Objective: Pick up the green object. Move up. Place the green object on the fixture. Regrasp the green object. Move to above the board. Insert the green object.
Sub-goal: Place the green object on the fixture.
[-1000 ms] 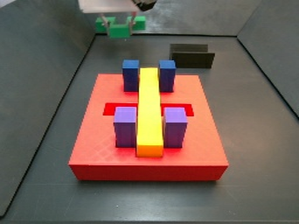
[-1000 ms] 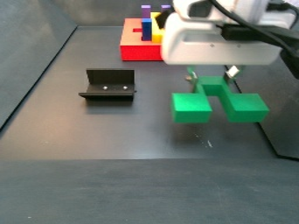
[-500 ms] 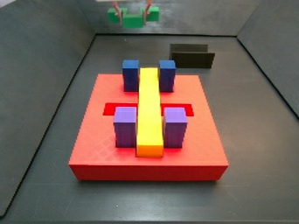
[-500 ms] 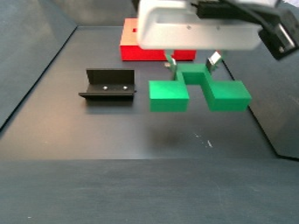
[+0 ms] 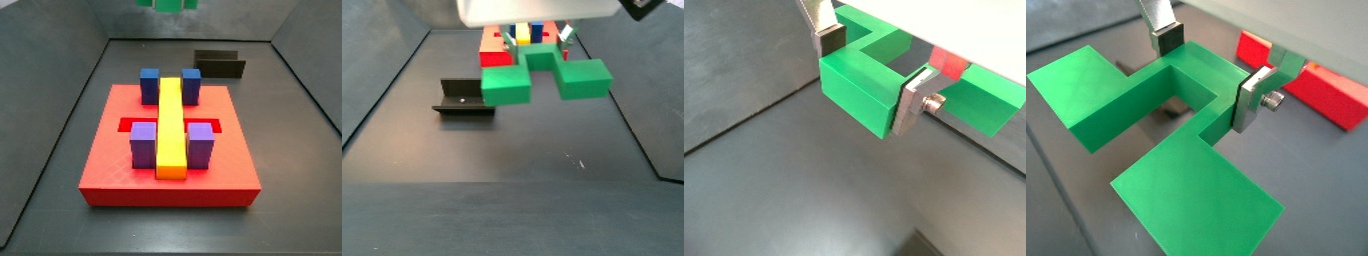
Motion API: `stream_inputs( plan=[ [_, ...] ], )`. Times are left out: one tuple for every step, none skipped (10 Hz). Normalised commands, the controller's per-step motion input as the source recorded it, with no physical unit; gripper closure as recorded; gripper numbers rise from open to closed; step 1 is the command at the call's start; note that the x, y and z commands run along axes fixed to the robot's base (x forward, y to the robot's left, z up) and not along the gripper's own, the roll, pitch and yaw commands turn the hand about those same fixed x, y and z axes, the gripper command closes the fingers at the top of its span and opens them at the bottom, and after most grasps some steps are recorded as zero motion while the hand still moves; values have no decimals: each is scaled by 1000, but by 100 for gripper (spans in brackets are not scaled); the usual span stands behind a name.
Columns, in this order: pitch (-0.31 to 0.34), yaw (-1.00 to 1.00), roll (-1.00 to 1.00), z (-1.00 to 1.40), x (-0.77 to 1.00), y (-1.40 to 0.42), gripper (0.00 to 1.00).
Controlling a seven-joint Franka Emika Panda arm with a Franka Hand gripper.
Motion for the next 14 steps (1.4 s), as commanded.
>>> stream_inputs(
  plan=[
    [-437, 0, -434, 140, 566, -106, 100],
    [-391, 0, -434, 91, 583, -120, 100],
    [-280, 0, -420, 40, 666, -137, 100],
    [-311, 0, -389, 31, 649, -174, 100],
    [-331, 0, -363, 23, 634, -186, 100],
    [-243, 0, -346, 0, 737, -169, 100],
    [-6, -77, -134, 0, 897, -277, 100],
    [-23, -83, -114, 0, 874, -283, 100],
    [-54, -63, -131, 0, 877, -240, 100],
    [0, -77, -111, 0, 914, -243, 100],
    [0, -146, -137, 0, 871, -183, 100],
    [0, -111, -263, 0, 897, -174, 100],
    [0, -137, -423, 0, 880, -123, 100],
    [-29, -191, -551, 0, 806, -63, 100]
  ],
)
